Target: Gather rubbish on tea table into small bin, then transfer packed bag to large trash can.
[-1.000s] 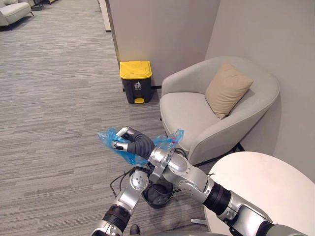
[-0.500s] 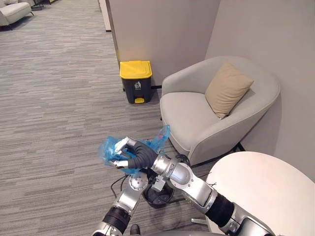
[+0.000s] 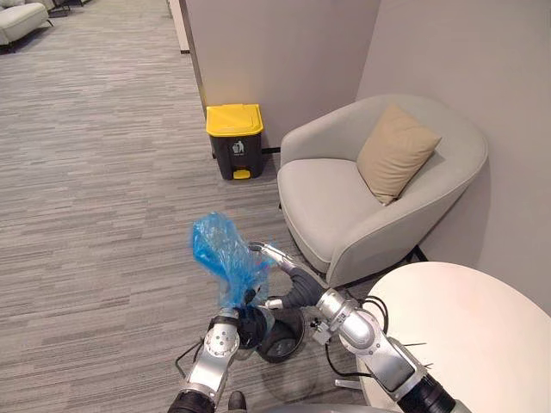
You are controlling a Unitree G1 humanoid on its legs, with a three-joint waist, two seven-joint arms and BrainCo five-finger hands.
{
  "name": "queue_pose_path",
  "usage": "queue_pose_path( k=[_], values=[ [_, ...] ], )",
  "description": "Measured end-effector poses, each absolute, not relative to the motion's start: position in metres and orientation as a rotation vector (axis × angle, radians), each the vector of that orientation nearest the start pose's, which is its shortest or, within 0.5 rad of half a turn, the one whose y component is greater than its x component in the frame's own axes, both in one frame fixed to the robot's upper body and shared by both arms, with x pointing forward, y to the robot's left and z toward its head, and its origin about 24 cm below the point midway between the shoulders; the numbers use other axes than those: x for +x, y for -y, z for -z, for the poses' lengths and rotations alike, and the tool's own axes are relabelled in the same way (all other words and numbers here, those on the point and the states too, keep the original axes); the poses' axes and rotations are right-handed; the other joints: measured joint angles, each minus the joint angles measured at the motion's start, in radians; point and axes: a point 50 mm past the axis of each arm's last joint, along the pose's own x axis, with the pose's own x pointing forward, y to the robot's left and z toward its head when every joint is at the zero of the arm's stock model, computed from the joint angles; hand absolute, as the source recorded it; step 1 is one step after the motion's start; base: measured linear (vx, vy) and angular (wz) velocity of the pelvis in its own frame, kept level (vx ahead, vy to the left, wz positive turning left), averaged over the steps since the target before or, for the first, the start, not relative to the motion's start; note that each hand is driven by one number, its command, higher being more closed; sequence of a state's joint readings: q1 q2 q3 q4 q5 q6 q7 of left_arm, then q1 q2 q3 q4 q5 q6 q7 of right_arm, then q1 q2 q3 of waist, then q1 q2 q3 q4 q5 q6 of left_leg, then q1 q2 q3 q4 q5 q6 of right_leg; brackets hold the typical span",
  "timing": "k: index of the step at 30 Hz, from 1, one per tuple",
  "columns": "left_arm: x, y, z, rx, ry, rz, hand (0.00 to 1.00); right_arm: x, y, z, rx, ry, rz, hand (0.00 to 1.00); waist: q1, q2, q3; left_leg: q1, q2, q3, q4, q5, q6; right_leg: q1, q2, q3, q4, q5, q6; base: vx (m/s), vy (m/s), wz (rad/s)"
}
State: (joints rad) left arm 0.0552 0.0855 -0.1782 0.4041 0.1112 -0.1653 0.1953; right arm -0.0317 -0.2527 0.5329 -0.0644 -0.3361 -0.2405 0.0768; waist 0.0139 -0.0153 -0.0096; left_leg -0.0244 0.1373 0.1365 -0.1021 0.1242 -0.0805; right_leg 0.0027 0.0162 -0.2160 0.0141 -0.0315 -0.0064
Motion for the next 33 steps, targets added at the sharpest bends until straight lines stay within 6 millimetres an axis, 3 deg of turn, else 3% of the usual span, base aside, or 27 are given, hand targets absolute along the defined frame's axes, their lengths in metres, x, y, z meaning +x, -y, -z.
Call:
queue_pose_path(
  k=[8,12,25,33],
  values=[
    [0.204,-0.177,0.065,0.222,-0.379,-0.133,1.0,0.219,0.097,-0.042,-0.547,0.238,-0.507,0.0,0.0,-0.001,0.005,0.001,-0.003,-0.003,0.0,0.0,0.0,0.002,-0.002,-0.004,0.001,-0.001,0.001,0.0,0.0,0.0],
    [0.189,-0.197,0.075,0.205,-0.44,-0.22,1.0,0.212,0.125,-0.007,-0.511,0.044,-0.379,0.0,-0.003,0.002,0.009,0.003,-0.011,-0.012,0.0,0.0,0.0,0.008,-0.009,-0.014,0.0,-0.006,0.009,0.0,0.0,0.07],
    [0.148,-0.214,0.098,0.172,-0.591,-0.23,1.0,0.183,0.171,0.072,-0.292,-0.396,-0.116,0.0,-0.004,0.014,0.028,0.004,-0.021,-0.017,0.0,-0.006,0.001,0.011,-0.02,-0.019,0.001,-0.011,0.016,0.0,0.002,0.02],
    [0.137,-0.21,0.106,0.153,-0.639,-0.192,1.0,0.174,0.179,0.086,-0.236,-0.478,-0.029,0.0,-0.011,0.02,0.031,0.017,-0.02,-0.008,0.0,-0.008,0.0,0.013,-0.02,-0.011,0.002,-0.012,0.017,0.0,0.001,-0.03]
  ],
)
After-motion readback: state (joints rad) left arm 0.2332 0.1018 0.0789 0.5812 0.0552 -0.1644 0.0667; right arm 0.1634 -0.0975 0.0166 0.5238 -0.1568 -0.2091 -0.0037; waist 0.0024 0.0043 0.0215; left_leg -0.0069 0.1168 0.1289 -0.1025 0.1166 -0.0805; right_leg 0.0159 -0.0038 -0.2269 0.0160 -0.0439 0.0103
